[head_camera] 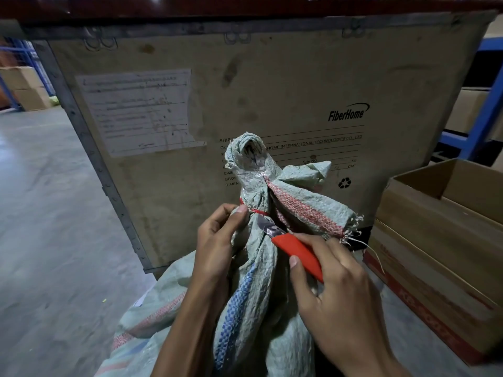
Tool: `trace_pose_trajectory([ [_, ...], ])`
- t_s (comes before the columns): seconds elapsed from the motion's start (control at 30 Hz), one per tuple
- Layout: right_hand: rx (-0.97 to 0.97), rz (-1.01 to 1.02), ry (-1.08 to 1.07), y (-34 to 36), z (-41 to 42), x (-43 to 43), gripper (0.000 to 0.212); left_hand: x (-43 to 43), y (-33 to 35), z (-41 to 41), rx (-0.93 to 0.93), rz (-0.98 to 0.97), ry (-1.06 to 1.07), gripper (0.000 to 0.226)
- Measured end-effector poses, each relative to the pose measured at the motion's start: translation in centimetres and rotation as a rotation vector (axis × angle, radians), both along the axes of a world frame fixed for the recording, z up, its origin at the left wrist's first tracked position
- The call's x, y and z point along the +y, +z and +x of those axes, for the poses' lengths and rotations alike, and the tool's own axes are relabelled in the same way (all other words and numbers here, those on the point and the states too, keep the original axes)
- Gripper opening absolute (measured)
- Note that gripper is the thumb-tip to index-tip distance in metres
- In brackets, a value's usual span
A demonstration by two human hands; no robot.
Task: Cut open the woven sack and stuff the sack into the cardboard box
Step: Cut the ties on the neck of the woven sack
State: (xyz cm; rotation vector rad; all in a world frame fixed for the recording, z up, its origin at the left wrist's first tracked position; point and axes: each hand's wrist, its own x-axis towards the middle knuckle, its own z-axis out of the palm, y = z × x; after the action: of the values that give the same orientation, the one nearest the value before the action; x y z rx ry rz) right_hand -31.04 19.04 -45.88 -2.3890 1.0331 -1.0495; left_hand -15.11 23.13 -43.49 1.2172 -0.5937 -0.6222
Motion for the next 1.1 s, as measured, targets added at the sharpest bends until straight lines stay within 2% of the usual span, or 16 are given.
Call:
trace_pose_trajectory([
  [0.17, -0.03, 0.02, -0.001, 0.0, 0.2, -0.1, 0.04, -0.2, 0.1, -0.4, 0.015, -0.039, 0.002, 0.029],
  [0.33, -0.053, 0.002, -0.047, 0.1, -0.2, -0.3, 0.032, -0.2, 0.2, -0.2, 0.004, -0.041, 0.025, 0.023],
  [0.73, -0.082, 0.012, -0.036, -0.7, 0.4, -0.1, 0.038, -0.8, 0.0, -0.9, 0.007, -0.095, 0.058, 0.023],
  [0.93, -0.093, -0.024, -0.007, -0.9, 0.4, 0.4, 0.032, 0.0, 0.6, -0.3, -0.02, -0.127, 0.101, 0.052],
  [1.1, -0.111, -0.043, -0.004, -0.9, 0.9, 1.3, 0.027, -0.3, 0.5, -0.6, -0.09, -0.139, 0.236, 0.057],
])
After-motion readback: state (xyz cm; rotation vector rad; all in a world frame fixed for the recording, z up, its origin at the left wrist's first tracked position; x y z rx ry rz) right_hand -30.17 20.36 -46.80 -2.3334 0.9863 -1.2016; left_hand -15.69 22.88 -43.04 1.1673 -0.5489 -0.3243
